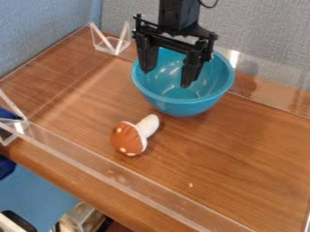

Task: Put the mushroom in the blue bowl

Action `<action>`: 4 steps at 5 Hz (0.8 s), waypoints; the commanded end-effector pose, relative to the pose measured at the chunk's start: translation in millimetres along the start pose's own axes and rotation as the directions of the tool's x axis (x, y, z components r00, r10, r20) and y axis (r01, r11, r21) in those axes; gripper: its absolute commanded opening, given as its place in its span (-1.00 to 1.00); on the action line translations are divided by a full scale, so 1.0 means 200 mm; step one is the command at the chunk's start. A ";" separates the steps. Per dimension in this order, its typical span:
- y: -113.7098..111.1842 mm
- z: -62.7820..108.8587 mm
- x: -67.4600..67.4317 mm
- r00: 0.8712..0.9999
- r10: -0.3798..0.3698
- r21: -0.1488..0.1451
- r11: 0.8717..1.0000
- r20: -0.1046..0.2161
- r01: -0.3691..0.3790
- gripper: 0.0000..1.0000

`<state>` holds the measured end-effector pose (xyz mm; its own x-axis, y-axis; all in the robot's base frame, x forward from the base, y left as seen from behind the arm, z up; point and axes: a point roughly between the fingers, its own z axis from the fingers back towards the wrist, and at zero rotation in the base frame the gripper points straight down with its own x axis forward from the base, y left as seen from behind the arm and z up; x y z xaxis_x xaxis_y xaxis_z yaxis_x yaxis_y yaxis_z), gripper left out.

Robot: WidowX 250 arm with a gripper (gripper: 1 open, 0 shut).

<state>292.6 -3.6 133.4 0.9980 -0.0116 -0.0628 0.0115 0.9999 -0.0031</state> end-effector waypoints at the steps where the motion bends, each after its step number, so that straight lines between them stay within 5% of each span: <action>1: 0.03 -0.04 -0.06 1.000 -0.020 -0.004 1.000 -0.004 0.020 1.00; 2: 0.05 -0.13 -0.17 0.999 -0.047 -0.012 0.999 -0.014 0.046 1.00; 4: 0.15 -0.27 -0.18 0.998 -0.062 -0.012 0.998 -0.005 0.062 1.00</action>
<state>249.6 23.2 76.5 0.9928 -0.0747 -0.0936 0.0727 0.9970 -0.0248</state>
